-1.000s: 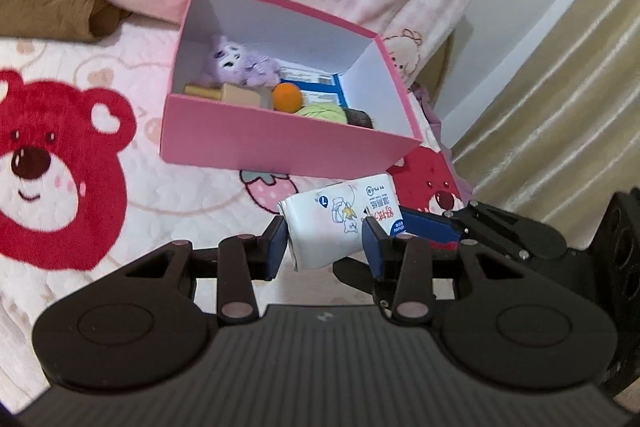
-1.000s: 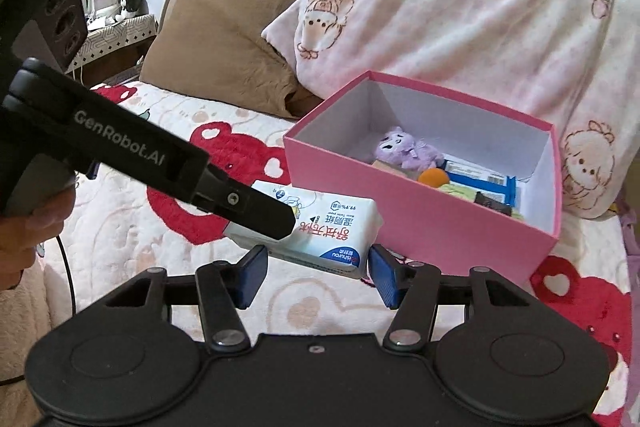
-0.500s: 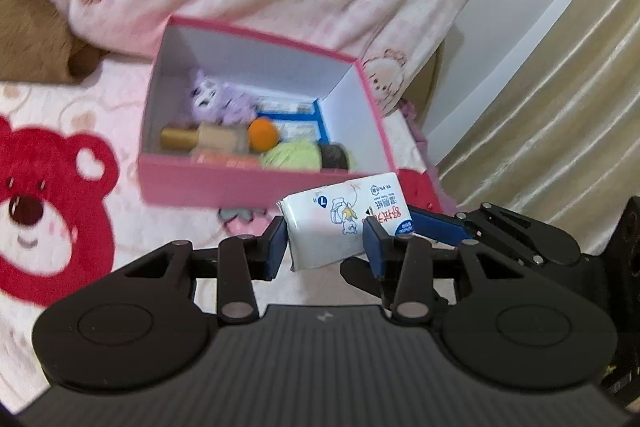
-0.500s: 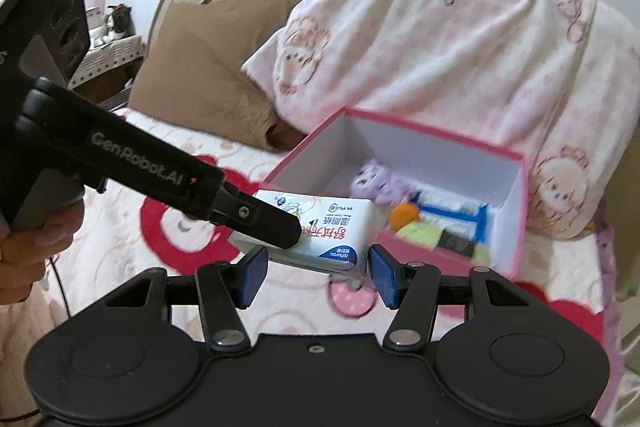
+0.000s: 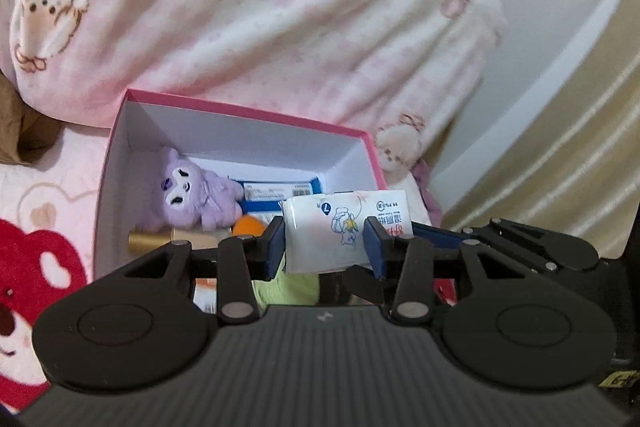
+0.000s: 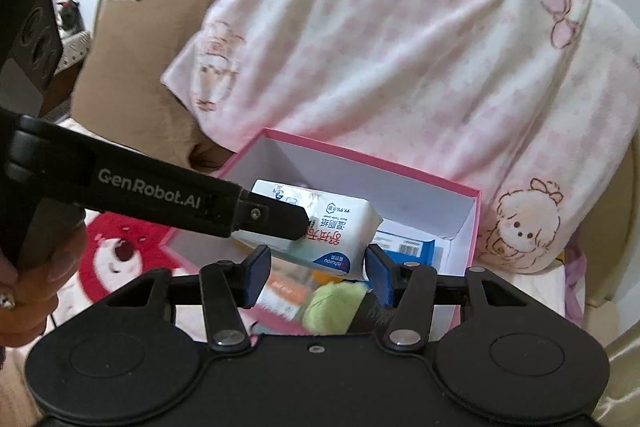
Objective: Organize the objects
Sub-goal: 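Carry the white tissue pack with the left tool into the pink box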
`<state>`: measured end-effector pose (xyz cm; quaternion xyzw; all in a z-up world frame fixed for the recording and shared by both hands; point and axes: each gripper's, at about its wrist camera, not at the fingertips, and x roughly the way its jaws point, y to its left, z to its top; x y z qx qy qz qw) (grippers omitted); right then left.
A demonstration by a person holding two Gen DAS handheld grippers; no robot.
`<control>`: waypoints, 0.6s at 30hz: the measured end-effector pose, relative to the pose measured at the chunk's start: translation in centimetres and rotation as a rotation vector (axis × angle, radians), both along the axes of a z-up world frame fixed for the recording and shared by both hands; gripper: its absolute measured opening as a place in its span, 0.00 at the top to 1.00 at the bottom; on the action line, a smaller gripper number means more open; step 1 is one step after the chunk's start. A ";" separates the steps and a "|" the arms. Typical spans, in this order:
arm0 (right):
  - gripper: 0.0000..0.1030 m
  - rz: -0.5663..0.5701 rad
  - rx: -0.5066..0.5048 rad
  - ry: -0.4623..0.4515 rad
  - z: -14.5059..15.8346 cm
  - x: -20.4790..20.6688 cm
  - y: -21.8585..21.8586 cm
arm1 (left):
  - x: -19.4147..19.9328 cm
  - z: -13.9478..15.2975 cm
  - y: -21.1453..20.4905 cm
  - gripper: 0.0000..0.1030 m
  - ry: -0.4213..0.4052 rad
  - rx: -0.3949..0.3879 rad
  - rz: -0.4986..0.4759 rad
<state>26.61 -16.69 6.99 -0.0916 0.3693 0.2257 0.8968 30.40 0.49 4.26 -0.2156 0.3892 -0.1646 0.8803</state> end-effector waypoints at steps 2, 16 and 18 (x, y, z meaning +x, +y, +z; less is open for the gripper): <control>0.46 -0.009 0.000 0.023 -0.8 1.7 0.0 | 1.6 -0.9 0.1 0.61 0.009 -0.005 0.011; 0.47 -0.055 -0.154 0.158 -7.0 10.7 0.1 | 10.3 -7.4 -1.8 0.62 0.109 -0.013 0.003; 0.47 -0.049 -0.183 0.169 -8.0 11.4 0.2 | 10.8 -8.2 -2.0 0.62 0.123 -0.010 0.001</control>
